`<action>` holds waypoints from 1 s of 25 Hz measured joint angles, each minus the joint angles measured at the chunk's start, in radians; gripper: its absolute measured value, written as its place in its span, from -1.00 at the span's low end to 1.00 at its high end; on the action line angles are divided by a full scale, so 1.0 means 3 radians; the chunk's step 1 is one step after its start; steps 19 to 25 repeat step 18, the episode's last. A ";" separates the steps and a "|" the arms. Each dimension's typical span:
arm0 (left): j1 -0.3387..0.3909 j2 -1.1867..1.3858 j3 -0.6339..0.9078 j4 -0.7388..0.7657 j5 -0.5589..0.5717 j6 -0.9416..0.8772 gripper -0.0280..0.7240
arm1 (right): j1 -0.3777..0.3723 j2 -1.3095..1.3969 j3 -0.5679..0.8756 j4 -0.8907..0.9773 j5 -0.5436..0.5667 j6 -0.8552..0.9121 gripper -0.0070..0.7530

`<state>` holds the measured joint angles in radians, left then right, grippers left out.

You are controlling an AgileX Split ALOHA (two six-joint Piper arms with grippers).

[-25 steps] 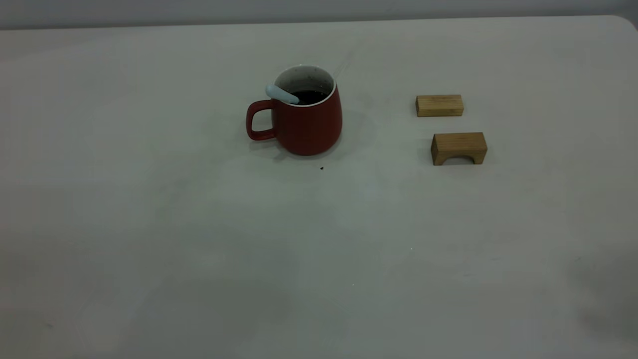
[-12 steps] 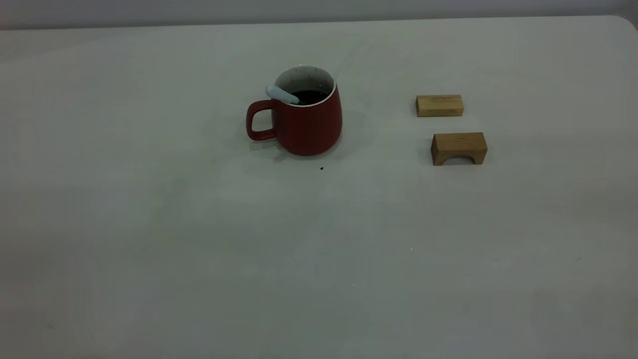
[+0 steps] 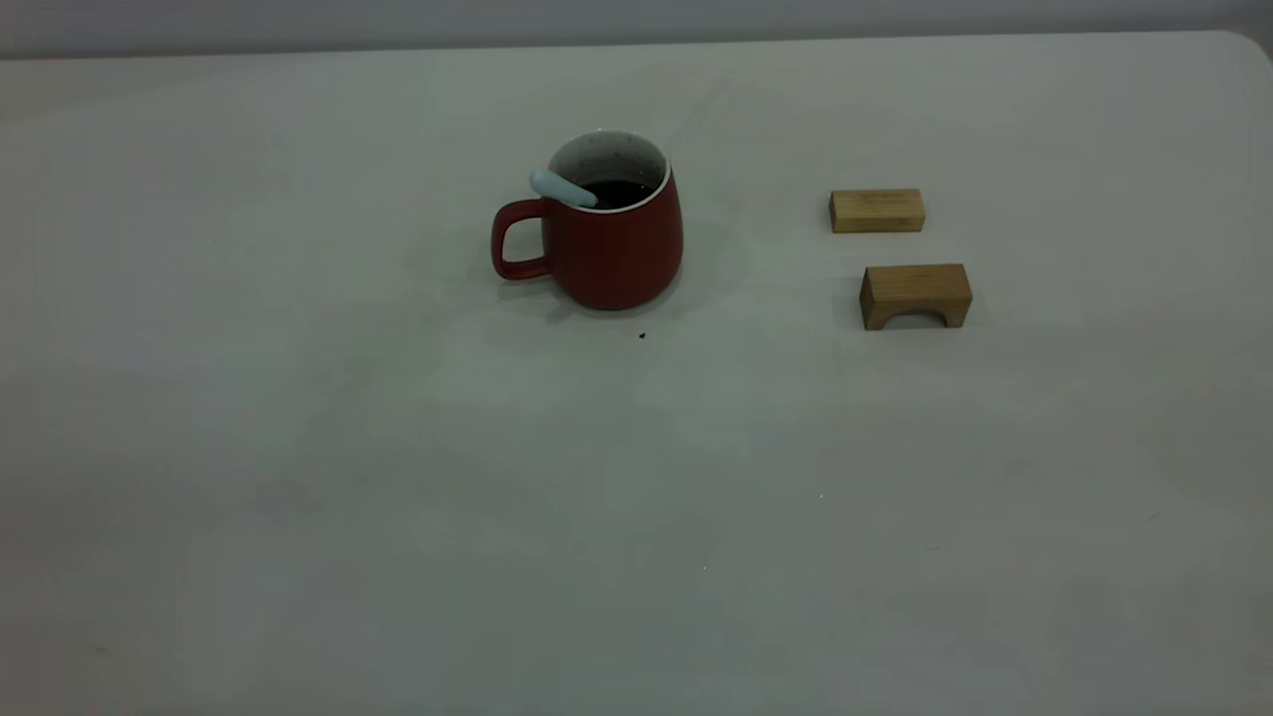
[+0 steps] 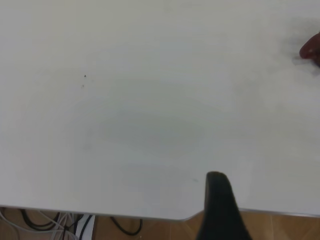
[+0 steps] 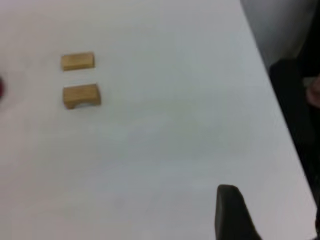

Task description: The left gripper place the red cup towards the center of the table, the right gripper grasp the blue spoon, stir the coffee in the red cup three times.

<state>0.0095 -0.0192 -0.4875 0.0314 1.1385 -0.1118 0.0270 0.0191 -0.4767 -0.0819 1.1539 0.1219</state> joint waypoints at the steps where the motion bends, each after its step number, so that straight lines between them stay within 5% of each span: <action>1: 0.0000 0.0000 0.0000 0.0000 0.0000 0.0000 0.54 | 0.0010 0.0000 0.0008 0.0015 -0.0021 -0.0003 0.16; 25: 0.0000 0.0000 0.0000 0.0000 0.0000 0.0000 0.54 | 0.0014 0.0000 0.0023 0.0034 -0.0058 -0.0162 0.16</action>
